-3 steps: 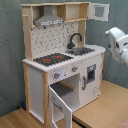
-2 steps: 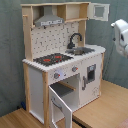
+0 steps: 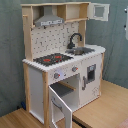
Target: Play with the kitchen
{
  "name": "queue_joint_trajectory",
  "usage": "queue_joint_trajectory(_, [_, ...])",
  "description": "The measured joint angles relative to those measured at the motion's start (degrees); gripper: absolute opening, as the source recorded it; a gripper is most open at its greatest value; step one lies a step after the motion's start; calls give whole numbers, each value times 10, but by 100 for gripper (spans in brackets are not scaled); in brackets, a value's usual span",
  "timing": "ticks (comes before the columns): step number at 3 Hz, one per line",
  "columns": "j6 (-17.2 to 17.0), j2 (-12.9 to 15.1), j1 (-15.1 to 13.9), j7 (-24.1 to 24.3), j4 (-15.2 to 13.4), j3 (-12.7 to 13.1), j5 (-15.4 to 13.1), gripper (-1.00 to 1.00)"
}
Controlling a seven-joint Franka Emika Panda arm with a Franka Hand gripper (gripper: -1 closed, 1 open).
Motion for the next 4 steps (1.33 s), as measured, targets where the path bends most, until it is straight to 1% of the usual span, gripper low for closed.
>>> queue_joint_trajectory(1, [-21,0,0,17,-12,-49,-2,100])
queue_joint_trajectory(2, [-20,-3,1,32,-27,-108,-7,100])
queue_joint_trajectory(3, [-19,-12,8,44,-45,-164,-13,100])
queue_joint_trajectory(4, [0,-13,14,55,-64,-216,-20,100])
